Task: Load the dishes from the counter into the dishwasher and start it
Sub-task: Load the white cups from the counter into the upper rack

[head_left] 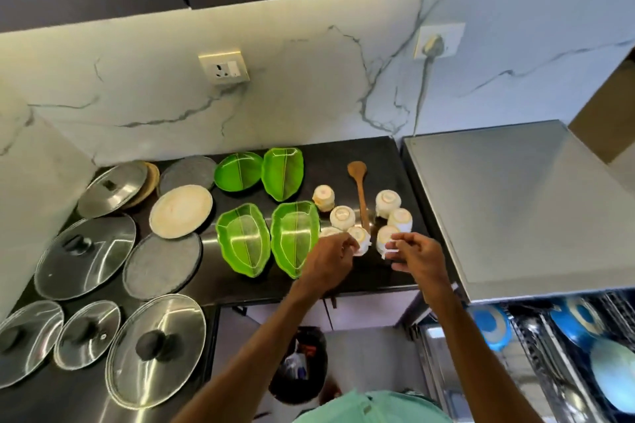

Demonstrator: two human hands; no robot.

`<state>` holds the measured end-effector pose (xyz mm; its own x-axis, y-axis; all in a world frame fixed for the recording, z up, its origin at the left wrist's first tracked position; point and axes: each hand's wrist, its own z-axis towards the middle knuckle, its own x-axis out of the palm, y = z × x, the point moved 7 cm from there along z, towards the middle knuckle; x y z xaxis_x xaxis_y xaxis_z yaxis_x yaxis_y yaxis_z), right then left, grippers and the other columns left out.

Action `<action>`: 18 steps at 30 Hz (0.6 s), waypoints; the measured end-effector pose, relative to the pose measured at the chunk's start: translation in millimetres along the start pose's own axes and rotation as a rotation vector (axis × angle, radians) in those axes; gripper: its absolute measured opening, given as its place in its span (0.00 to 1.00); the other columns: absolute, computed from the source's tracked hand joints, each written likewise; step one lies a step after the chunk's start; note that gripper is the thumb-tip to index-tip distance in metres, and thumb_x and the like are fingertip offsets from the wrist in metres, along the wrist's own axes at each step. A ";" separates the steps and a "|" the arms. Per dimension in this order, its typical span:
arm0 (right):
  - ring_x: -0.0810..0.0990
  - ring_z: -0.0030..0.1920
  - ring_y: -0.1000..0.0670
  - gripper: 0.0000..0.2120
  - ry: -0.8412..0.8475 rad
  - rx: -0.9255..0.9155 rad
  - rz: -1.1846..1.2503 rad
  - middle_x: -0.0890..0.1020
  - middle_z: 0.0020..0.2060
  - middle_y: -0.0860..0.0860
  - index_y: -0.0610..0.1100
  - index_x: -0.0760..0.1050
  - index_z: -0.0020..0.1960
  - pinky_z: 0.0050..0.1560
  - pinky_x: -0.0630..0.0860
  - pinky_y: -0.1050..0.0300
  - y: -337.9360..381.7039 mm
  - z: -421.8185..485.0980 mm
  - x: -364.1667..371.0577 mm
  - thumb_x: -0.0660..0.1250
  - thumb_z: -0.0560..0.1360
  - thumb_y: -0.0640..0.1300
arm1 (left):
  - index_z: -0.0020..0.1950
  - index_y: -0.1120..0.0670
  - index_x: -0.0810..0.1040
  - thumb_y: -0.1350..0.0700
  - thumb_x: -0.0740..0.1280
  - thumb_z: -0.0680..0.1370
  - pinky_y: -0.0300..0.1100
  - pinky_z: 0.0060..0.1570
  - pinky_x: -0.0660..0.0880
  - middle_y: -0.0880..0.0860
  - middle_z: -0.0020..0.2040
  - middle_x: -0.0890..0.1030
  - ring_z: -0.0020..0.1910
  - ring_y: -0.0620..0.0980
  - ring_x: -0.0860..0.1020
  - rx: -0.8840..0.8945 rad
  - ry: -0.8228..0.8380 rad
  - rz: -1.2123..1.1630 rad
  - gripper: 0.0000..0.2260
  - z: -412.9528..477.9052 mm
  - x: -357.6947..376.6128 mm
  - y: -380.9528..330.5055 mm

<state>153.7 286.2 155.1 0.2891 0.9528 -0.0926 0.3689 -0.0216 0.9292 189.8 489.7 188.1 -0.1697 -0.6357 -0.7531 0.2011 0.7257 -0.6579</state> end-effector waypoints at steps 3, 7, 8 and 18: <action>0.87 0.40 0.45 0.07 -0.018 -0.118 -0.056 0.87 0.42 0.45 0.41 0.81 0.53 0.41 0.84 0.48 42.5 22.9 19.0 0.65 0.81 0.41 | 0.49 0.51 0.82 0.56 0.64 0.76 0.43 0.44 0.76 0.49 0.47 0.85 0.45 0.49 0.81 -0.009 -0.085 -0.002 0.07 29.1 -14.6 10.8; 0.86 0.40 0.51 0.05 -0.038 -0.243 -0.238 0.86 0.40 0.50 0.44 0.82 0.50 0.40 0.84 0.54 86.3 71.4 48.8 0.66 0.79 0.42 | 0.53 0.57 0.80 0.59 0.66 0.76 0.50 0.50 0.76 0.56 0.51 0.84 0.50 0.57 0.80 -0.055 -0.105 0.041 0.08 68.9 -17.1 34.5; 0.86 0.41 0.51 0.06 -0.061 -0.273 -0.318 0.86 0.41 0.51 0.45 0.82 0.50 0.43 0.83 0.54 91.7 86.2 55.5 0.67 0.78 0.42 | 0.54 0.58 0.80 0.60 0.66 0.76 0.51 0.50 0.75 0.57 0.51 0.83 0.51 0.58 0.79 -0.054 -0.090 0.055 0.09 77.3 -16.1 38.0; 0.82 0.55 0.39 0.08 0.209 -0.151 -1.032 0.81 0.53 0.40 0.40 0.79 0.54 0.55 0.80 0.49 56.2 219.1 141.9 0.67 0.76 0.38 | 0.61 0.56 0.76 0.55 0.69 0.79 0.52 0.57 0.71 0.57 0.60 0.77 0.62 0.58 0.74 -0.088 0.172 0.257 0.12 125.1 20.5 57.2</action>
<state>409.1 353.9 115.8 -0.2638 0.5215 -0.8114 0.2311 0.8509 0.4718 318.4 485.3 135.5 -0.2866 -0.3802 -0.8794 0.1760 0.8814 -0.4384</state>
